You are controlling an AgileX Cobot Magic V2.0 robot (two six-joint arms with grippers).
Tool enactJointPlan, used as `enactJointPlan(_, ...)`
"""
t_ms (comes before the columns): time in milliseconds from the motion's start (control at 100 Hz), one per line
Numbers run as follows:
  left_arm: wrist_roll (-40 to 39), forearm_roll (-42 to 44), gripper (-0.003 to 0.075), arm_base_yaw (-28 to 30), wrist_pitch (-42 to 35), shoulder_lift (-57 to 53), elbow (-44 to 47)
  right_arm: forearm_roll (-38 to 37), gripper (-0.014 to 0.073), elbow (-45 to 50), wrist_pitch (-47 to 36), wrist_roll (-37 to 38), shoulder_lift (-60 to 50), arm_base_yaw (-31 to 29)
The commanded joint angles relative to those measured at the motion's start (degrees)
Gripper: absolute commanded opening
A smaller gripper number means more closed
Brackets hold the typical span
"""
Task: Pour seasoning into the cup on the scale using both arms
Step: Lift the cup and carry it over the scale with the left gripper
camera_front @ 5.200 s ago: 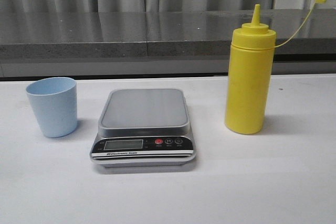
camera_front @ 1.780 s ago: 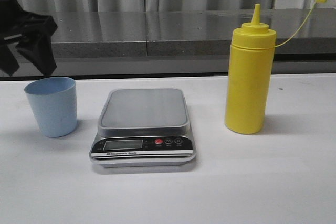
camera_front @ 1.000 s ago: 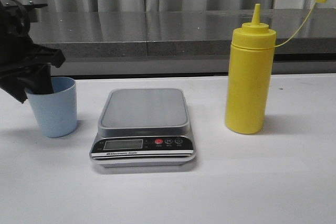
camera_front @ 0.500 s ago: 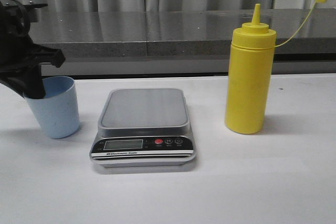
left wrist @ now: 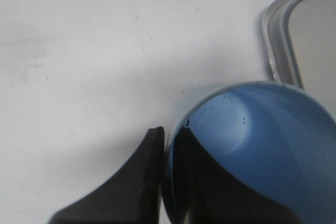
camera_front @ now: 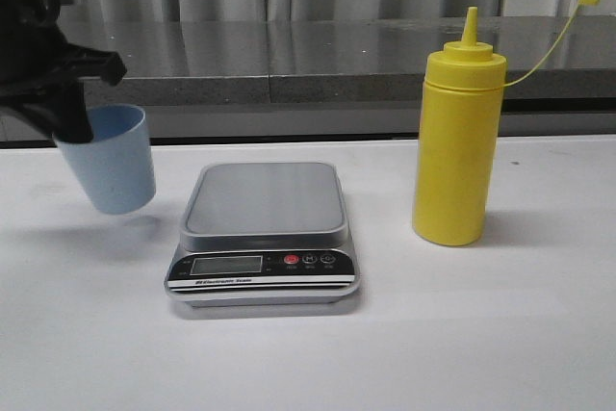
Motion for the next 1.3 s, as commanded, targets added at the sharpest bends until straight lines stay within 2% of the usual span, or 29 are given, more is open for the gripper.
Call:
enactJointPlan(0,-0.08,-1.03,0.0011,-2.08,-0.62,-3.77,-4.84,-0.05,-0.0067,-0.18,-4.36,0.0,-0.79,-0.42)
enactJointPlan(240,-0.08,-1.03,0.0011,-9.12,1.75,-4.01,-13.31,-0.05,-0.0067,-0.18,-4.36,0.0,-0.79,-0.42)
enactJointPlan(540,0.02,-1.03,0.0011,-15.89,-1.09,-1.92,-13.83,-0.05,-0.0067,-0.18,-4.36,0.0,-0.79,-0.42)
enactJointPlan(1220,0.02,-0.92,0.0013,-15.79,1.37,0.71,-13.83,-0.05,-0.0067,-0.18,-4.36,0.0,-0.79,-0.42)
enactJointPlan(1290,0.02,-0.92,0.0033,-15.79,1.69,0.71,-13.83,-0.05,-0.0067,-0.18,-4.36,0.0,-0.79,-0.42)
